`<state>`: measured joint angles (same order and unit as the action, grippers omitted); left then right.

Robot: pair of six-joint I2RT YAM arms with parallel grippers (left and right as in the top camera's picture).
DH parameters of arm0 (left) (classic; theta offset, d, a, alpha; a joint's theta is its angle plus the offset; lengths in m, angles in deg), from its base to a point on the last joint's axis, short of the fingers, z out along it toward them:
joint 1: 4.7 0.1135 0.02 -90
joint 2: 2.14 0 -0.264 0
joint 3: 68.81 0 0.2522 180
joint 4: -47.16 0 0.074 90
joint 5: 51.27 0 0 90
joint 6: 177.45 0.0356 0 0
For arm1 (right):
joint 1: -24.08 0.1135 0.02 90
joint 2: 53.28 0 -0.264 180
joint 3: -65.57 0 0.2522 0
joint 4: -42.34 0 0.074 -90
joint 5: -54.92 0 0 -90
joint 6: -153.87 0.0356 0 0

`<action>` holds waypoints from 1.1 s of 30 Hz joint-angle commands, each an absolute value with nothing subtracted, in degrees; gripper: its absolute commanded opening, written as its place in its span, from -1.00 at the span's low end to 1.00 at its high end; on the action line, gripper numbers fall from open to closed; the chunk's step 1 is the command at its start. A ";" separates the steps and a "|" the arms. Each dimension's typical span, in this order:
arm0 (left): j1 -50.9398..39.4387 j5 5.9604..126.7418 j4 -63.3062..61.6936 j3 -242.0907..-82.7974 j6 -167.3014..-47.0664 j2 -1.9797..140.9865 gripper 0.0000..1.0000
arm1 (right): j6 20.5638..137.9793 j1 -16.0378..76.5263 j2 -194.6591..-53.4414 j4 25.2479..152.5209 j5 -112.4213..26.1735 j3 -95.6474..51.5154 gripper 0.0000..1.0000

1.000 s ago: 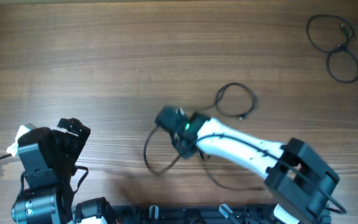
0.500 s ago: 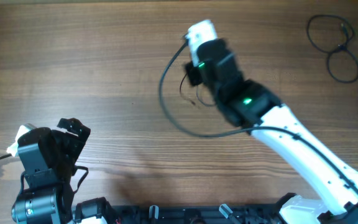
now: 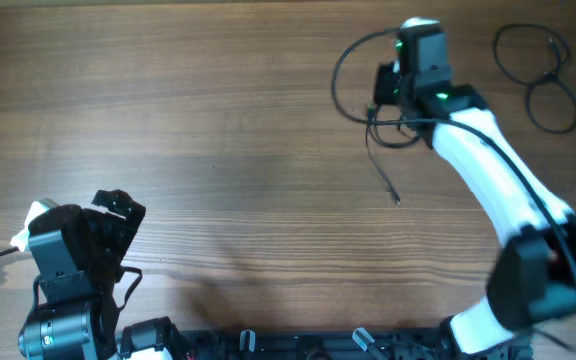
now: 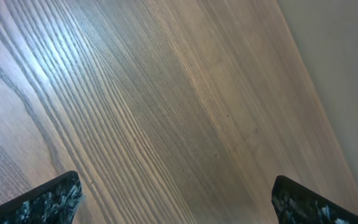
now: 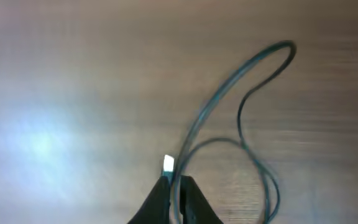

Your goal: Untangle cables

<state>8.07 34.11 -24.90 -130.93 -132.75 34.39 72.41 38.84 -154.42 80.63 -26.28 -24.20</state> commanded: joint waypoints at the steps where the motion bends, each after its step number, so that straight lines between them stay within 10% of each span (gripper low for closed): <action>1: 8.45 34.18 -24.75 -131.01 -132.88 34.24 1.00 | 53.98 38.93 -163.05 81.51 -29.10 -23.50 -0.76; 3: 8.45 34.18 -24.75 -131.01 -132.88 34.24 1.00 | 54.94 38.93 -164.39 82.14 -29.34 -23.50 -0.72; 11: 8.45 34.18 -24.73 -131.01 -132.88 34.24 1.00 | 49.63 38.78 -164.41 88.96 -36.01 -23.50 0.75; 13: 8.45 34.18 -24.75 -131.01 -132.88 34.24 1.00 | 44.72 38.78 -164.45 92.24 -42.61 -23.48 0.78; 27: 8.42 34.18 -24.75 -131.01 -132.88 34.24 1.00 | 38.38 38.63 -171.25 87.67 -42.37 -23.48 0.18; 31: 8.45 34.18 -24.75 -131.01 -132.88 34.24 1.00 | 38.68 38.63 -172.56 88.96 -41.50 -23.48 -0.88; 33: 8.45 34.18 -24.75 -131.01 -132.88 34.24 1.00 | 43.27 38.60 -172.32 91.34 -37.85 -23.52 -0.91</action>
